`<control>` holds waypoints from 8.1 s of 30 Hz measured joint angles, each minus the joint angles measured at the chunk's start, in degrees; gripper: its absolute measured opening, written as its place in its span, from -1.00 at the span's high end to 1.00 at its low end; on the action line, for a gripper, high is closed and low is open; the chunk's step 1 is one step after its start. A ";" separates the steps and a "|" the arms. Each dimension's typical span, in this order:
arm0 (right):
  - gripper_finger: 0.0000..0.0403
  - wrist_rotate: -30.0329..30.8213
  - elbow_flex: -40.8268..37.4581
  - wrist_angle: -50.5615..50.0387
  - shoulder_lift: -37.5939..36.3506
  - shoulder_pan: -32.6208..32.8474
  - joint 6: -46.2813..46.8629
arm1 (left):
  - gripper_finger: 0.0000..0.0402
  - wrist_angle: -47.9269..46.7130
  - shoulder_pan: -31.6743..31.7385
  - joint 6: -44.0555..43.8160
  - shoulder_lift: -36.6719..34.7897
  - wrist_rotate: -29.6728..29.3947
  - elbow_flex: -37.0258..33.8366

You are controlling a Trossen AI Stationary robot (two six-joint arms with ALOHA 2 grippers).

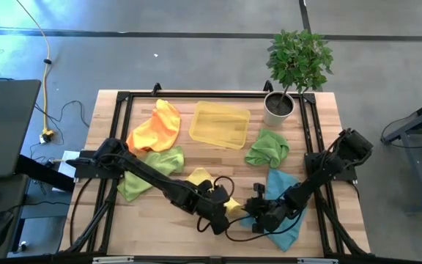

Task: Fold microfiber towels
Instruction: Fold the yellow microfiber towel, then put the folded yellow microfiber towel into the yellow bin

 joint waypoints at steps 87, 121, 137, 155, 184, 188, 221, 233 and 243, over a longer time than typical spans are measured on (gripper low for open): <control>0.80 -22.55 14.78 3.96 11.05 -27.15 -55.64 | 0.68 -30.78 -9.63 -66.56 6.71 -8.12 -0.02; 0.23 -31.57 14.47 2.78 10.90 -22.52 -3.17 | 0.37 -31.44 -11.45 -37.93 -7.30 1.73 4.02; 0.23 -21.05 14.84 -6.68 13.27 -23.96 -17.56 | 0.48 -31.67 -17.26 -23.67 -15.94 3.77 4.02; 0.23 -24.67 5.26 -15.52 -6.51 -34.36 -8.16 | 0.49 -37.34 -14.15 -23.35 -16.17 3.25 4.00; -0.07 -36.56 -10.73 24.65 1.67 -38.94 14.23 | 0.49 -37.69 -10.08 -23.33 -16.15 7.29 4.00; -0.07 -34.57 -7.01 24.43 5.18 -36.66 14.74 | 0.49 -39.47 -9.13 -18.88 -16.18 9.36 4.00; 1.00 -27.05 10.60 5.02 10.16 -37.18 -1.14 | 0.49 -55.36 -10.84 -10.04 -31.89 -5.98 3.98; 1.00 -21.84 30.11 -26.28 8.45 -46.20 -32.76 | 0.49 -55.35 -8.68 -6.81 -36.39 -11.19 4.00; 1.00 -20.62 40.05 -35.10 8.38 -58.86 -45.01 | 0.49 -55.39 -6.16 -5.32 -39.63 -14.01 4.00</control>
